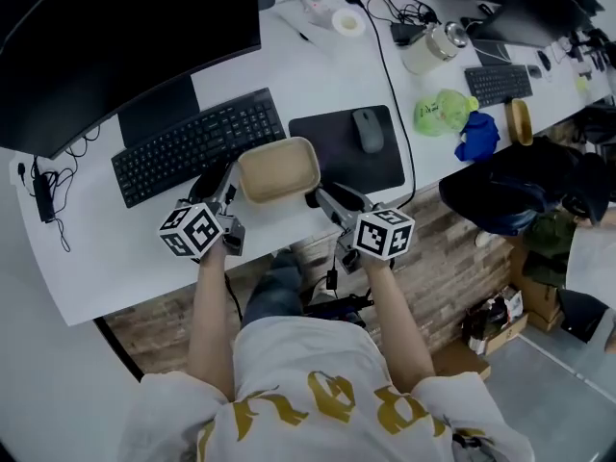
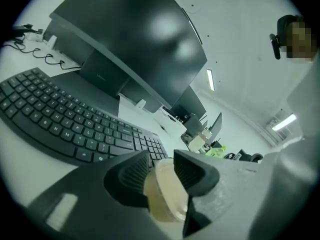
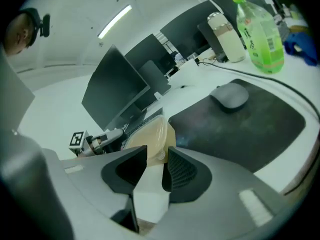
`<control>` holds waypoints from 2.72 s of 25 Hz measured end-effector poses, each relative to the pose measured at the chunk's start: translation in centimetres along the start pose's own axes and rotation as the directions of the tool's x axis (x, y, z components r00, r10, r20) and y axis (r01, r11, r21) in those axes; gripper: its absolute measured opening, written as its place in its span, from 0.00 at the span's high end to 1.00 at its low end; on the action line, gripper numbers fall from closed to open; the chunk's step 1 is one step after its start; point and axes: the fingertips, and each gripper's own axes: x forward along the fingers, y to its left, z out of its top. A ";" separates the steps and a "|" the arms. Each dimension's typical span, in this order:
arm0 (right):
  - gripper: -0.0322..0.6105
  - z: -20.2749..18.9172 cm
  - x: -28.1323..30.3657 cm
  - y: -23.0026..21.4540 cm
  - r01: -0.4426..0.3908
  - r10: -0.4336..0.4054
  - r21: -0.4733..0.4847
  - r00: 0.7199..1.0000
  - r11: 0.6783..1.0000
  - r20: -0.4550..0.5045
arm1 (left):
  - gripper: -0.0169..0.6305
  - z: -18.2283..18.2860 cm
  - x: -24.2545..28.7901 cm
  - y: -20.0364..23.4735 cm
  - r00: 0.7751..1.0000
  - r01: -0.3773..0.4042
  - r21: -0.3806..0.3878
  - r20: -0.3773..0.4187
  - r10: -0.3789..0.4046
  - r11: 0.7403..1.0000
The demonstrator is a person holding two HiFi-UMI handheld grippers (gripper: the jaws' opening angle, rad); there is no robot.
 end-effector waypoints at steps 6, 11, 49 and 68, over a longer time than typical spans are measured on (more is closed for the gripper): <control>0.70 0.1 0.8 -0.3 -0.079 0.072 0.184 0.996 0.980 0.046 | 0.75 -0.4 1.7 0.5 0.998 0.051 -0.048 -0.041 -0.053 0.998; 0.79 0.5 1.3 -0.1 -0.126 0.112 0.247 0.991 0.961 0.070 | 0.75 -1.6 2.3 0.5 0.992 0.074 -0.060 -0.097 -0.080 0.995; 0.84 6.4 -3.7 7.0 -0.214 0.180 0.193 0.968 0.958 0.177 | 0.81 3.9 -3.0 -6.1 0.993 0.110 0.017 0.039 -0.110 0.994; 0.84 7.3 -6.6 9.9 -0.328 0.284 0.142 0.921 0.934 0.266 | 0.81 4.9 -6.7 -8.9 0.990 0.073 0.053 0.113 -0.079 0.996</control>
